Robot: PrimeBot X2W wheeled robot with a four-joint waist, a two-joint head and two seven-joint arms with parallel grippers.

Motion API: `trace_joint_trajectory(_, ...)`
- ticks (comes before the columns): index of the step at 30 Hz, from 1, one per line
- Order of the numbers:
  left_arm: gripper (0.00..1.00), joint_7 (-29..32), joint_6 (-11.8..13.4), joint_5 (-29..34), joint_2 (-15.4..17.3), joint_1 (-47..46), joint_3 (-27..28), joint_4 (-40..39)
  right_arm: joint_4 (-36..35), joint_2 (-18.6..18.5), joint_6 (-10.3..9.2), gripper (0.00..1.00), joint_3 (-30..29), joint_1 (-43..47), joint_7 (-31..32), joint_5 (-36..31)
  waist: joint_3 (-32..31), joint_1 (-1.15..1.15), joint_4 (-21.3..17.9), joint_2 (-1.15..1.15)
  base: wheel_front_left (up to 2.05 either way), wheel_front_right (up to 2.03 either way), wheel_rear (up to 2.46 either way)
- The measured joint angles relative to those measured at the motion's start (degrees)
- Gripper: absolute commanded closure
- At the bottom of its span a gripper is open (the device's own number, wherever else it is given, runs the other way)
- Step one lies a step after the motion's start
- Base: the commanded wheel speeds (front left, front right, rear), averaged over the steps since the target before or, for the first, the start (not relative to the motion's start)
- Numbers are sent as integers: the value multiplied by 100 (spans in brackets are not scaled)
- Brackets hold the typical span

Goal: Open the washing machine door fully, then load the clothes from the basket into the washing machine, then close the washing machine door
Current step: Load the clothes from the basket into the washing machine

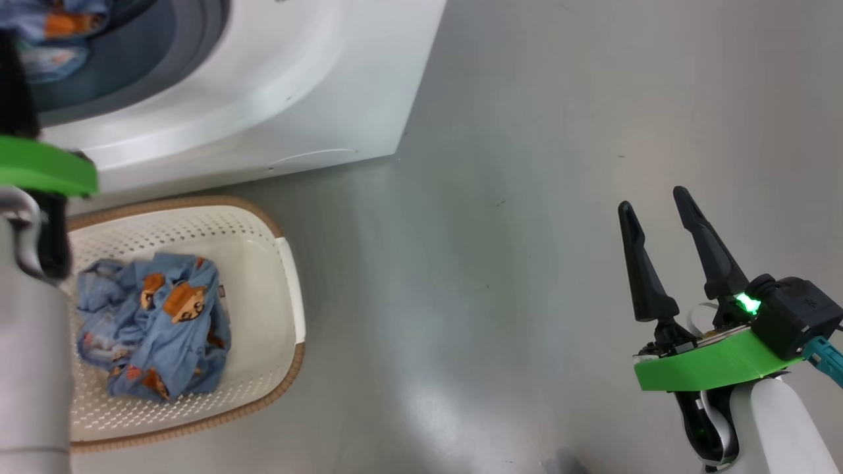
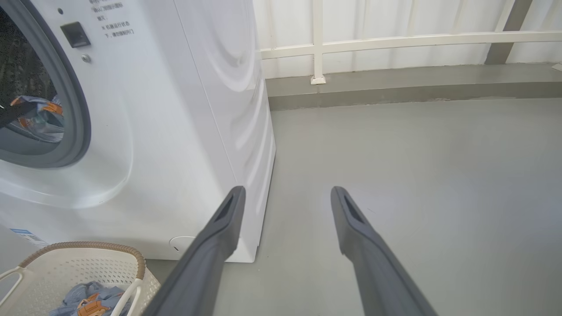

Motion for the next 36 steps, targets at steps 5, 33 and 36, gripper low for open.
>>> trace_joint_trajectory(5, 100, -1, 0, -40, 163, -445, -102, 571, 3, 1, 0, 0, 40, 2, 0, 32, -17, 0, -107, 0, 0, 0, 0)
trace_joint_trajectory(33, 100, -1, 140, 417, 698, -1612, -116, 1608, 31, 51, 0, 0, 369, 3, 0, 41, 26, 0, -695, 0, 0, 0, 0)
trace_joint_trajectory(36, 100, 0, 97, 425, 690, -1623, -155, 2041, 31, 49, 0, 0, 367, 3, 0, 41, 25, 0, -691, 0, 0, 0, 0)
